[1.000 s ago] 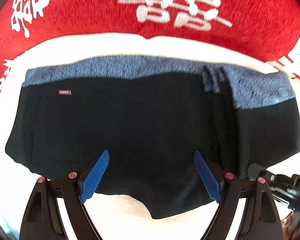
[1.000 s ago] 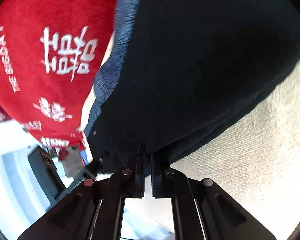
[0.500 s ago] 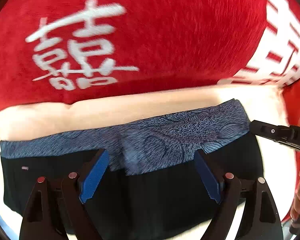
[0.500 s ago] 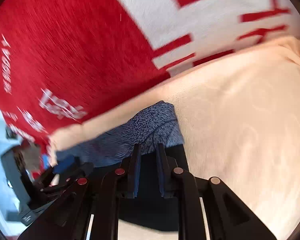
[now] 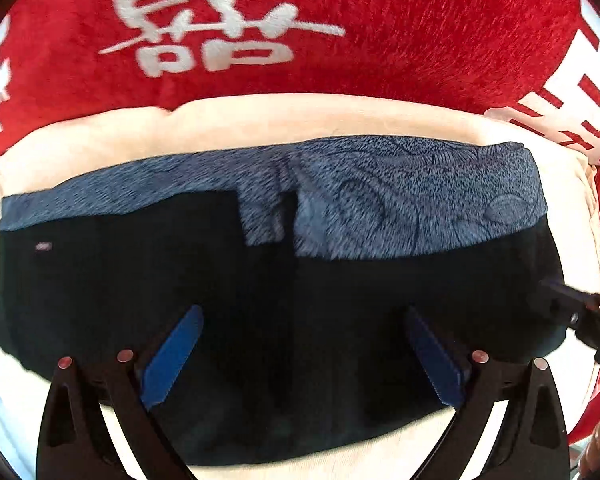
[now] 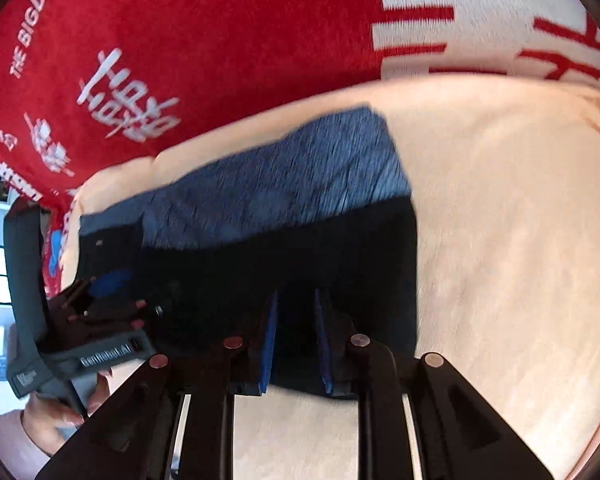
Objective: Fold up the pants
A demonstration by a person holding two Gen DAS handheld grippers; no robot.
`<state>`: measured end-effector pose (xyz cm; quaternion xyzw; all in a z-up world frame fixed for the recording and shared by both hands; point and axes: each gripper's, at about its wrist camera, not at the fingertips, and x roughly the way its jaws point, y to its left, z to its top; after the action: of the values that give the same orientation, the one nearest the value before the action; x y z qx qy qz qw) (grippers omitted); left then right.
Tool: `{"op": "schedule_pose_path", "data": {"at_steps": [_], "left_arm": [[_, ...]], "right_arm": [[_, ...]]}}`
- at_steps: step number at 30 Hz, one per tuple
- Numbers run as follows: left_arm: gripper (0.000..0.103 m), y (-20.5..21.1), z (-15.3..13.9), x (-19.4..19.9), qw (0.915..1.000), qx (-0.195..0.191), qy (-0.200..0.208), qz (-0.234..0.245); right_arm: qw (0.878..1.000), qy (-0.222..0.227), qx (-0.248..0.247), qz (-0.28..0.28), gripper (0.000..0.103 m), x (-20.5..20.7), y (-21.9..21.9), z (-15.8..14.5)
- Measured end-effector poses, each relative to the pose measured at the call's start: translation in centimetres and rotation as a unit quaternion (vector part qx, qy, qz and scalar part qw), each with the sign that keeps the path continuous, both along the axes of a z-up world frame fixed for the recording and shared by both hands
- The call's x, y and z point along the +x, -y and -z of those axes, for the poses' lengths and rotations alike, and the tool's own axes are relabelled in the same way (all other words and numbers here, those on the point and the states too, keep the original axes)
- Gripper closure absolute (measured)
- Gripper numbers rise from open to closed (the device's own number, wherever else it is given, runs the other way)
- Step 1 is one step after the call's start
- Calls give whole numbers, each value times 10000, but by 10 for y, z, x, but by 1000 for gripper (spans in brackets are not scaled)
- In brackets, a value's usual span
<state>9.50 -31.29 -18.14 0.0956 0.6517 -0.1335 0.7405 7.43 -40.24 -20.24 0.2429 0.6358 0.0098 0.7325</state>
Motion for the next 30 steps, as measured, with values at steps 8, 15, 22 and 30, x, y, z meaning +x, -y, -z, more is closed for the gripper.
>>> {"op": "schedule_pose_path", "data": {"at_steps": [8,15,22,30], "left_arm": [[2,-25,-19,-31,9986,224,-156,-456],[1,-45,-19,-55,9973,93,-171,-710],[1,-56,-9,-61,9979,64,-301,-564],[1,-98,-8,-55,9985,208,-451,-249]], "right_arm": [[9996,161,205,-58,48,-19,-12,-16],[9990,193,162,-383,20,-32,-26,-28],[9992,-88,-257,-293,15,-50,-42,-25],[9984,-321,-402,236,15,-58,-76,-24]]}}
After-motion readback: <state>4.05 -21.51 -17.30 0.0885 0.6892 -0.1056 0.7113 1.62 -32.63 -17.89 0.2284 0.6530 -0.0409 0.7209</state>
